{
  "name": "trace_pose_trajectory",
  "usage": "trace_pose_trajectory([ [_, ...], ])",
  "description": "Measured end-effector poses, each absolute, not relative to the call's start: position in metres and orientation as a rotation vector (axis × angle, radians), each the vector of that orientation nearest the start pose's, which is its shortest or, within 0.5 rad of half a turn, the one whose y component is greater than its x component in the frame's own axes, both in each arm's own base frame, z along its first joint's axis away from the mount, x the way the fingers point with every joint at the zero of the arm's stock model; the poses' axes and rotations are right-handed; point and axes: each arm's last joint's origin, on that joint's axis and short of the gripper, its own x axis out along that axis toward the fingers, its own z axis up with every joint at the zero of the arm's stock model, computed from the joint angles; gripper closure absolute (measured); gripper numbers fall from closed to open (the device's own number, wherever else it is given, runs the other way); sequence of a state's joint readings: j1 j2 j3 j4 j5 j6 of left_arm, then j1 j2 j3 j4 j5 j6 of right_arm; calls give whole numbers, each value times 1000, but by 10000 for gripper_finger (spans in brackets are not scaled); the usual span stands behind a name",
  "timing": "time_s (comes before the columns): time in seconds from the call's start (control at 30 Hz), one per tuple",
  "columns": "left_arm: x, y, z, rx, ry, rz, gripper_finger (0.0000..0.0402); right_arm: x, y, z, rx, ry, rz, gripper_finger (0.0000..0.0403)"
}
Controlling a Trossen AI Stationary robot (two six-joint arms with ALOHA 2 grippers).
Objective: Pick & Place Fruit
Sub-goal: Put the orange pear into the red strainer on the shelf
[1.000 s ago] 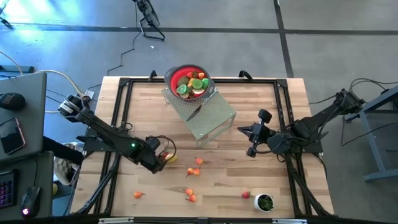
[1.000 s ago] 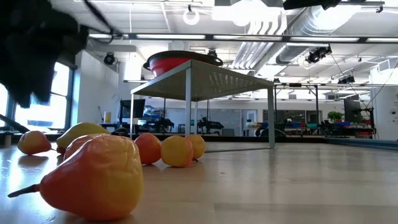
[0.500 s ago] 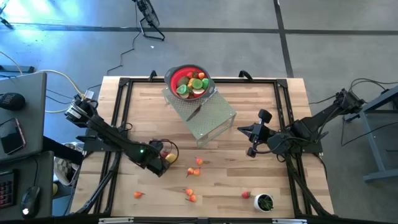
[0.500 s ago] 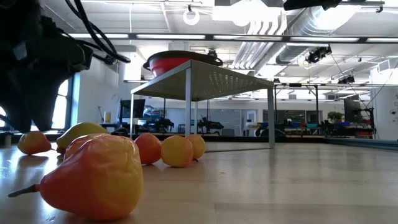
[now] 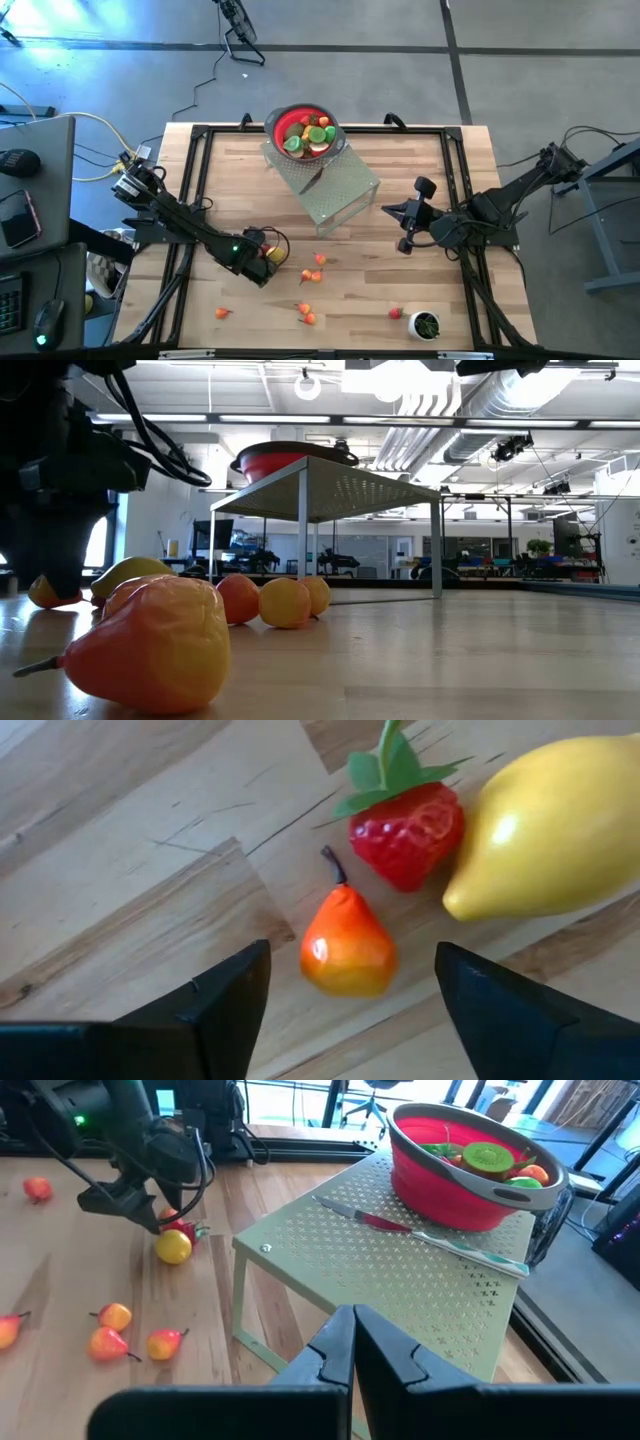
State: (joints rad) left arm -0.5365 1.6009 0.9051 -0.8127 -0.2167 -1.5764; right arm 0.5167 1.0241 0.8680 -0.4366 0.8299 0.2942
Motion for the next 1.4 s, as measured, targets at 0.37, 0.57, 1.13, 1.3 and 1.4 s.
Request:
trace_pose_trajectory([
  [0.37,227,-128,161,-745,1188,828,256,190,83,301,-84,413,-367,400],
  [0.57,226,-127,161,-732,1198,839,295,190,84,301,-83,414,-364,400],
  [1.13,219,-125,184,-703,1264,783,278,190,84,301,-81,423,-341,400],
  [1.3,212,-118,221,-669,1174,773,278,190,84,301,-86,424,-338,401],
  [1.4,211,-113,248,-623,1055,732,278,190,84,301,-101,427,-335,401],
])
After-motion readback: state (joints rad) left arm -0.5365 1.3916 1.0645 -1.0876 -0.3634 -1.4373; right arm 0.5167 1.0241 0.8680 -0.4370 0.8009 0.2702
